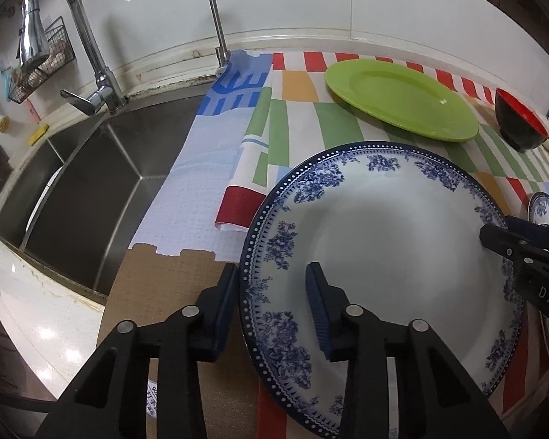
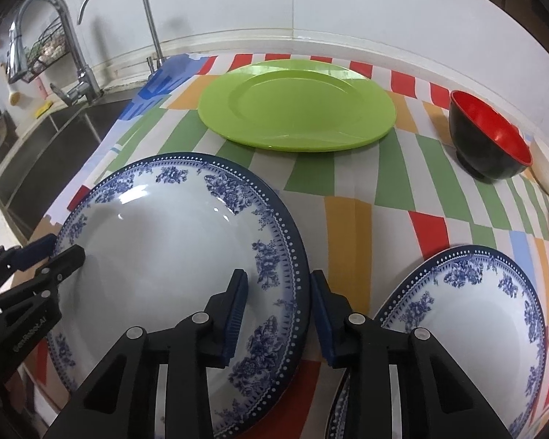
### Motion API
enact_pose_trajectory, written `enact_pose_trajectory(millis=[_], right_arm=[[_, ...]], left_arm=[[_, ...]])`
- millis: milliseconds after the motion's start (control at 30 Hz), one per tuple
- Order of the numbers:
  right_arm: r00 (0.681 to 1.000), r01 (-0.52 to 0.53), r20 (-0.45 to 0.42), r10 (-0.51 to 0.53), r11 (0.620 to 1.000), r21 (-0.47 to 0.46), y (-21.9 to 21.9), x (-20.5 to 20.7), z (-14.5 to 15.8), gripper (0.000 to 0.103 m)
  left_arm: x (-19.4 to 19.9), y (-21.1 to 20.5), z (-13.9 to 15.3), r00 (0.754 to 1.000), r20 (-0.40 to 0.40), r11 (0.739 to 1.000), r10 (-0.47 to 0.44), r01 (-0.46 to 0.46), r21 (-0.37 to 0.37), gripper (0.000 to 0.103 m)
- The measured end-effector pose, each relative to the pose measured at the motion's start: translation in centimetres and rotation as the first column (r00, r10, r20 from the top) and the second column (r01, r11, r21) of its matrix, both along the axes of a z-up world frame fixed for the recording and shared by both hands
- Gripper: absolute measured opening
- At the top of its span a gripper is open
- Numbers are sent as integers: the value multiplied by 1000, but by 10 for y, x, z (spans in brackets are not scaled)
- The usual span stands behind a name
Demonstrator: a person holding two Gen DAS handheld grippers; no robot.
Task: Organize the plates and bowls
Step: 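Lower the right tool's plate onto the left tool's plate while the left tool holds it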
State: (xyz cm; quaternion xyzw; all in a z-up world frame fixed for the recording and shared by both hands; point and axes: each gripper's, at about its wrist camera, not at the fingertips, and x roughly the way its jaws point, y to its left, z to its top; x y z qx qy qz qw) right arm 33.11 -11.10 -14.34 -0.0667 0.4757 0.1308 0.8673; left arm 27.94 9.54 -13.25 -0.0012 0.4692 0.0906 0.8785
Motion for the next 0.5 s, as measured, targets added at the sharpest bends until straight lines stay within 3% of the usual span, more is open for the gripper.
enact_pose_trajectory(millis=[200,500], right_arm=[[1000,0,18,0,1000,-7,1,-3,8,34],[999,38,22,-38,999,32,-15,-8,32,34]], left_arm=[[-3,1,5,1000,-11,1000,14,-14,-18,36],[-10,-11,33,999,45,1000,-9,9,3,36]])
